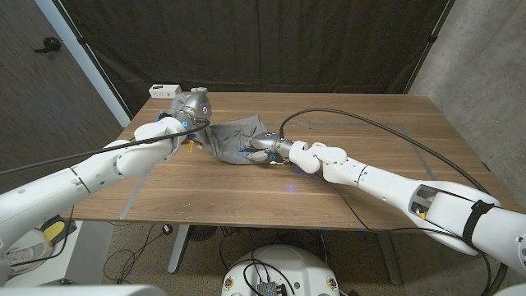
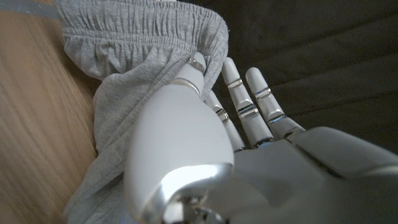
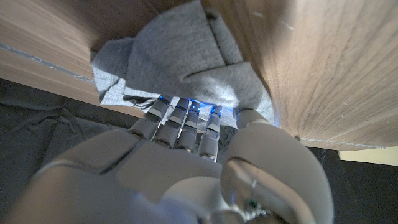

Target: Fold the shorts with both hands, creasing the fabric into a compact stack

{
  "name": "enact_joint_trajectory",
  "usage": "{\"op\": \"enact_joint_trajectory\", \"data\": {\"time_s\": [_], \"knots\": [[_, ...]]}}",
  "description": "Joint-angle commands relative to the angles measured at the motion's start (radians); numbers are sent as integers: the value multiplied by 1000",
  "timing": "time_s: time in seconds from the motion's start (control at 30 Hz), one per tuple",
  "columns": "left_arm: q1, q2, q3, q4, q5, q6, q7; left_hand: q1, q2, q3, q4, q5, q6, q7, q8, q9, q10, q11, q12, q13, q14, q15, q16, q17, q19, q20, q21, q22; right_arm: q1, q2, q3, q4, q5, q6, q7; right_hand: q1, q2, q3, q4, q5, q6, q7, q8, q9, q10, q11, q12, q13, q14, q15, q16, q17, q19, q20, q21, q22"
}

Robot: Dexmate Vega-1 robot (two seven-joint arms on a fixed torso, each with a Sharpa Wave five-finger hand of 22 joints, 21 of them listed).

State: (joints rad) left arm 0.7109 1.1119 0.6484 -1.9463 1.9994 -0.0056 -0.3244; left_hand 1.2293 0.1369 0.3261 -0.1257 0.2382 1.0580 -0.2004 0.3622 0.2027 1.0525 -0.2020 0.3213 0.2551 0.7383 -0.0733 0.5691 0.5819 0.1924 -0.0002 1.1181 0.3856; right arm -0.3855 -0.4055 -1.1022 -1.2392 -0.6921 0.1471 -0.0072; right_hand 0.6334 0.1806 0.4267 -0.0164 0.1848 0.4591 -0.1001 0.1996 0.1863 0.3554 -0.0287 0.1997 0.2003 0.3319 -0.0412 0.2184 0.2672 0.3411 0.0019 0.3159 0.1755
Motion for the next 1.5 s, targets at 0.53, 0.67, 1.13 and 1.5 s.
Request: {"op": "enact_joint_trajectory", "data": {"time_s": [0.53, 0.67, 1.13, 1.5], "knots": [[-370, -94, 188, 40, -7, -321, 248, -7, 2, -16, 5, 14, 0, -2, -7, 2, 19, 0, -32, 158, -3, -164, -21, 14, -10, -3, 13, -34, 28, 24, -25, 98, -2, 99, -45, 9, 1, 2, -10, -2, 10, -2, -4, 2, 2, -7, -1, -1, -7, -71, 9, 8, 8, -2, -5, 2], [-406, -113, 218, 60, -10, -327, 296, -7, 3, -17, 6, 15, -2, -2, -8, 2, 21, 0, -36, 159, -3, -164, -24, 16, -9, -4, 15, -39, 32, 28, -27, 121, 3, 118, -60, 9, 1, 2, -10, -2, 10, -3, -4, 2, 3, -7, -1, -1, -7, -71, 10, 8, 8, -1, -6, 2], [-507, -189, 316, 140, -58, -354, 462, -9, 4, -24, 10, 21, -4, -2, -12, 2, 30, -1, -57, 166, 1, -164, -41, 18, -9, -7, 24, -66, 44, 30, -29, 163, 11, 150, -83, 9, 2, 2, -13, -3, 10, -3, -5, 2, 2, -7, -1, -1, -9, -71, 13, 10, 9, -2, -9, 2], [-562, -220, 367, 174, -122, -396, 554, -13, 4, -28, 14, 24, -3, -2, -14, 1, 34, -1, -74, 164, 12, -165, -56, 15, -9, -11, 30, -86, 46, 22, -28, 166, 15, 157, -84, 9, 2, 1, -15, -3, 7, -4, -7, 3, 2, -9, -1, -1, -10, -71, 15, 11, 9, -1, -11, 2]]}}
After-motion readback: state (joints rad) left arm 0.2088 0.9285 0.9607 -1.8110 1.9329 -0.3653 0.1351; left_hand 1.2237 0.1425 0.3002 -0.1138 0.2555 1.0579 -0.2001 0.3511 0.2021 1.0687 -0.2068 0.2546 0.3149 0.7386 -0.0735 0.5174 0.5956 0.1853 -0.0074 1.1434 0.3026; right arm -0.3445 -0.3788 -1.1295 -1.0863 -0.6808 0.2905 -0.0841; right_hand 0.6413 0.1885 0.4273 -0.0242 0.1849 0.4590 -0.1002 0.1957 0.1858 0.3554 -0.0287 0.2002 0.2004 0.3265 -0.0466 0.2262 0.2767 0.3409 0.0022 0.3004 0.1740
